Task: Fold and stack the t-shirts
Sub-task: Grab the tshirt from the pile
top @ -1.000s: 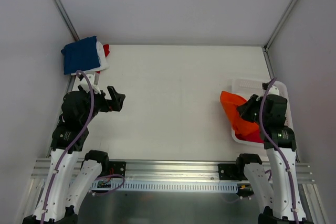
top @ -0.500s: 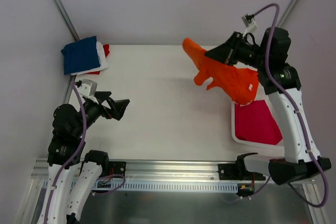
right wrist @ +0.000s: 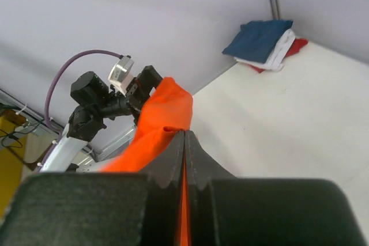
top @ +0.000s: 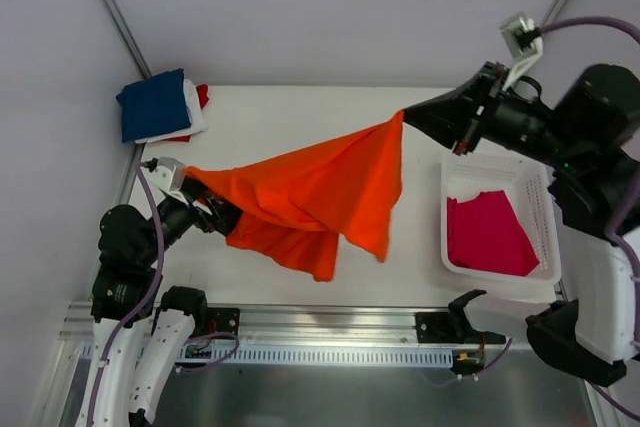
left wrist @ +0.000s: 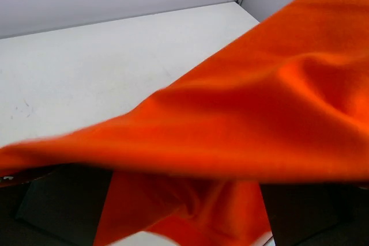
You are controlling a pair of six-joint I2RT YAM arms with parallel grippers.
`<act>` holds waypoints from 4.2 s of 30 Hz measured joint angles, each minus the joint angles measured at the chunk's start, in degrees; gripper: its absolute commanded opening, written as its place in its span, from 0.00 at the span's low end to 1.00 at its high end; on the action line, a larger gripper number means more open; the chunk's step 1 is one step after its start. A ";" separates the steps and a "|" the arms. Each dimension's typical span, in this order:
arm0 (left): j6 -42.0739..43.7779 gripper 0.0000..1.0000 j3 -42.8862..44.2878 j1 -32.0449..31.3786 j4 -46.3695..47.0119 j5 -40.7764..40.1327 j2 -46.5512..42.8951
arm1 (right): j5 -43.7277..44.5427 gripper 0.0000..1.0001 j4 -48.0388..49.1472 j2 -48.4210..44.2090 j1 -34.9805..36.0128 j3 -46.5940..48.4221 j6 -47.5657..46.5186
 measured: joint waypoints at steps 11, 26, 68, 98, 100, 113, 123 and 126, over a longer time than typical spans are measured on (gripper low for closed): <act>-0.02 0.99 -0.02 0.37 0.07 1.40 0.70 | -0.35 0.00 0.87 -7.96 0.79 -16.57 -2.08; -0.22 0.99 -1.97 0.26 4.15 10.99 -3.74 | -3.78 0.01 -2.16 3.19 21.90 -15.41 -5.03; -1.95 0.99 -6.43 -0.76 11.06 15.10 -5.31 | 41.09 0.99 9.94 27.10 14.82 -35.74 -6.29; -19.91 0.99 10.54 -42.29 5.79 -12.00 58.12 | 51.23 0.99 -6.25 -28.22 18.67 -62.86 5.42; -20.90 0.99 12.24 -45.20 6.67 -14.75 61.79 | 51.49 0.99 -6.54 -30.23 18.67 -63.30 5.79; -22.88 0.99 15.32 -52.57 11.80 -27.63 74.64 | 52.33 1.00 -10.73 -36.30 18.73 -64.85 8.33; -22.86 0.99 10.88 -52.06 12.70 -36.09 71.87 | 51.74 0.99 -10.71 -36.11 18.78 -68.04 9.49; -22.69 0.99 10.40 -51.58 12.70 -38.29 70.90 | 51.06 0.99 -10.58 -35.91 18.80 -68.65 9.88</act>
